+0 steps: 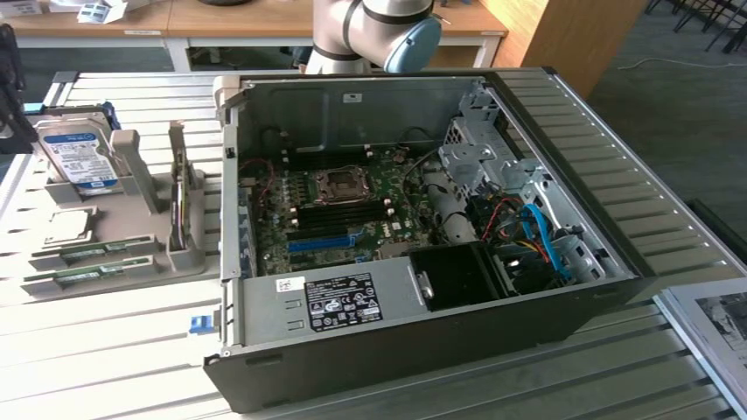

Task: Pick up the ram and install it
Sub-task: 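Pick up the ram and move it above insertion slot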

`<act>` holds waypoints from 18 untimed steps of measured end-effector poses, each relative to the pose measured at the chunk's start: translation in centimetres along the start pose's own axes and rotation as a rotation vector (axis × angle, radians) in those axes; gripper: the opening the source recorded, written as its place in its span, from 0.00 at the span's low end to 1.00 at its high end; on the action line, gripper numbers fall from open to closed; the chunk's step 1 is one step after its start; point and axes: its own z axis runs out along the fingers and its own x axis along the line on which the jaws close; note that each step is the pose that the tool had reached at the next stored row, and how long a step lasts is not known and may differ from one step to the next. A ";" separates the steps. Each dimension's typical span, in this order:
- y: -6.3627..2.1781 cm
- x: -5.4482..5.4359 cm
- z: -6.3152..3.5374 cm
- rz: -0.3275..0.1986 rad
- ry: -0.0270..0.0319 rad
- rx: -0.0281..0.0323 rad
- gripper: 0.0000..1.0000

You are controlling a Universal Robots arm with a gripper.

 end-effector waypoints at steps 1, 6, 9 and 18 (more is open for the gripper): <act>0.00 0.0 0.10 0.000 0.0000 0.0000 0.24; -0.03 0.0 0.63 0.000 0.0000 0.0000 0.24; -0.04 0.0 0.99 0.000 0.0000 -0.0001 0.24; -0.08 0.0 1.92 0.000 0.0001 -0.0001 0.24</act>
